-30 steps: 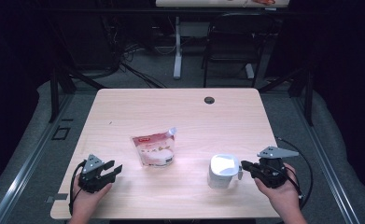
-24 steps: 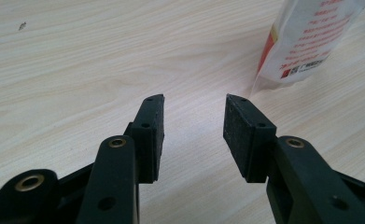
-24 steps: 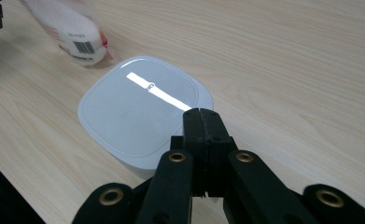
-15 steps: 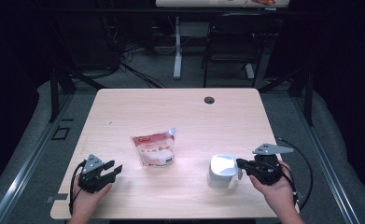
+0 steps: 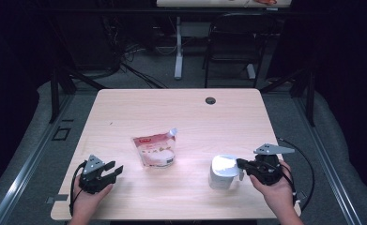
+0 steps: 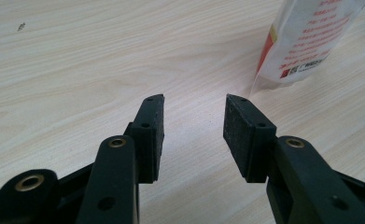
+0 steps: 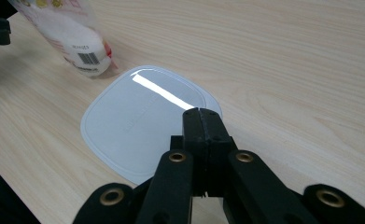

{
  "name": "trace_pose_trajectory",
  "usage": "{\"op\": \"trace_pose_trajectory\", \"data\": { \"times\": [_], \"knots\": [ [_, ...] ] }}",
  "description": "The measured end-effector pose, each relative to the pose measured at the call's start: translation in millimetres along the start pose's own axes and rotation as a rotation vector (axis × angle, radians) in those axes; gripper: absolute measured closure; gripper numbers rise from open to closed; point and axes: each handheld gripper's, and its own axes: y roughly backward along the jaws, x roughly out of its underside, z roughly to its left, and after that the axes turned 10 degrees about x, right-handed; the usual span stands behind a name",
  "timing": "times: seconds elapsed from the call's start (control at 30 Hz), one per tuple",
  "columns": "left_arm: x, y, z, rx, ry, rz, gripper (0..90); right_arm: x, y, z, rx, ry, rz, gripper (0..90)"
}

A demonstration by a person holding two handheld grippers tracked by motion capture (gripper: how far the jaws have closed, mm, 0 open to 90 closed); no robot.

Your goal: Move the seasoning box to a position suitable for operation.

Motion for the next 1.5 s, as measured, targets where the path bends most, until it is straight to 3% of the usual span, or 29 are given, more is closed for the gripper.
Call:
{"op": "trace_pose_trajectory", "data": {
  "times": [0.6, 1.1, 1.5],
  "knots": [
    [0.0, 0.3, 0.0, 0.0, 0.001, -0.004, 58.4, 7.8, -0.1, -8.4, -0.028, -0.075, -0.034, 90.0],
    [-0.2, -0.7, -0.8, 0.001, -0.002, 0.0, 58.4, 19.6, -1.2, -16.4, -0.078, -0.191, -0.083, 90.0],
    [-0.2, -0.4, -0.7, 0.0, -0.005, -0.001, 58.4, 27.4, -1.4, -20.6, -0.103, -0.237, -0.115, 90.0]
  ]
}}
